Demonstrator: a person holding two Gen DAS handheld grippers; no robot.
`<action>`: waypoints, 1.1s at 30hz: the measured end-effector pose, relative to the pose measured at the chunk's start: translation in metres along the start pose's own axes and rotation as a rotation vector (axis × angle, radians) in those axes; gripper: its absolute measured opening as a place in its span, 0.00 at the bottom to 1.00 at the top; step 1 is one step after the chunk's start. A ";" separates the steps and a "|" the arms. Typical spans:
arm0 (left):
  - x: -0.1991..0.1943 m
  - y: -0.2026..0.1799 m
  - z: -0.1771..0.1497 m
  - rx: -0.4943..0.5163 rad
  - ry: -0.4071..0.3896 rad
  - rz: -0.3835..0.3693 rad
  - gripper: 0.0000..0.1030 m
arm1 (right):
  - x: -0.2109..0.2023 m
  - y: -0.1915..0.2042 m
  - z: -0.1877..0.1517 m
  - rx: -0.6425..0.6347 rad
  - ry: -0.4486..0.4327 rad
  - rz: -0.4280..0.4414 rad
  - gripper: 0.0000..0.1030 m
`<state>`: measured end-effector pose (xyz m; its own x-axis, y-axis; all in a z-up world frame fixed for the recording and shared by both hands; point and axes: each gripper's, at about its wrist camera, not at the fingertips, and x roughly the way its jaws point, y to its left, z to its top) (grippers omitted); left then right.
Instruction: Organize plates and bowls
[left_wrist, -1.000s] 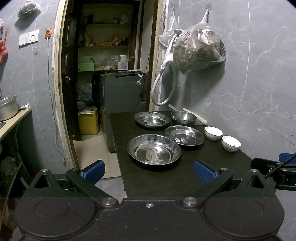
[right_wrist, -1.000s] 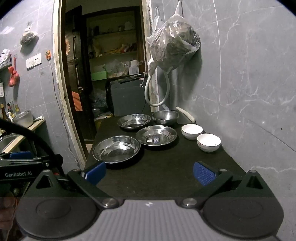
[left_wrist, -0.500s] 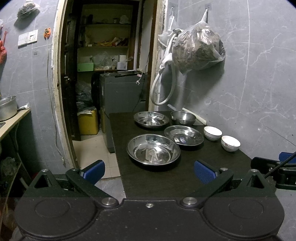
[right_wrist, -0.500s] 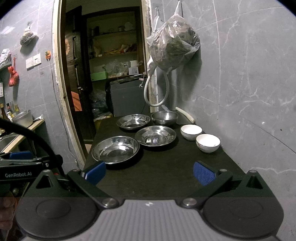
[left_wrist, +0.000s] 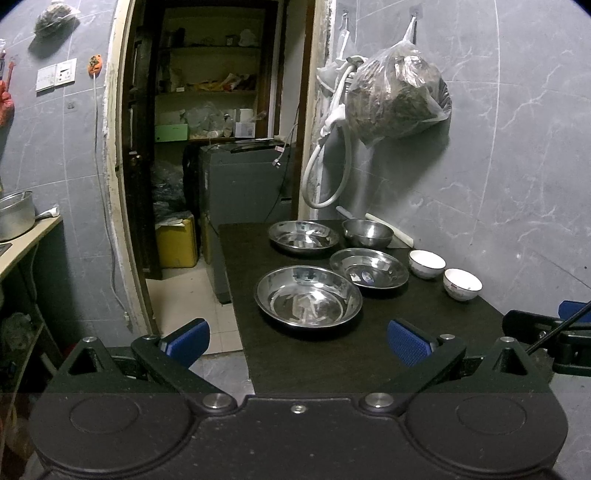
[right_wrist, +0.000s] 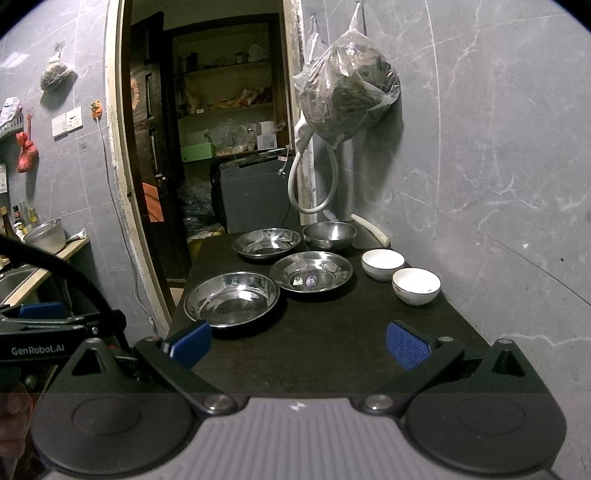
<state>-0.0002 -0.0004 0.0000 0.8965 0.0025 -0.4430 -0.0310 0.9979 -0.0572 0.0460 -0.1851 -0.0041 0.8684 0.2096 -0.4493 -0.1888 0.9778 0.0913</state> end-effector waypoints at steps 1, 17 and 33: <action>0.000 0.000 0.000 0.000 0.000 0.000 0.99 | 0.000 0.000 0.000 0.000 0.000 0.000 1.00; 0.000 0.000 0.000 0.001 0.001 0.000 0.99 | 0.000 0.002 0.000 -0.001 -0.001 -0.001 1.00; 0.000 0.000 0.000 0.001 0.000 -0.002 0.99 | -0.001 0.007 -0.001 -0.001 -0.004 -0.005 1.00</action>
<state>0.0002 -0.0008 0.0000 0.8968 0.0003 -0.4425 -0.0284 0.9980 -0.0569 0.0437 -0.1781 -0.0038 0.8713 0.2046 -0.4461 -0.1847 0.9788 0.0883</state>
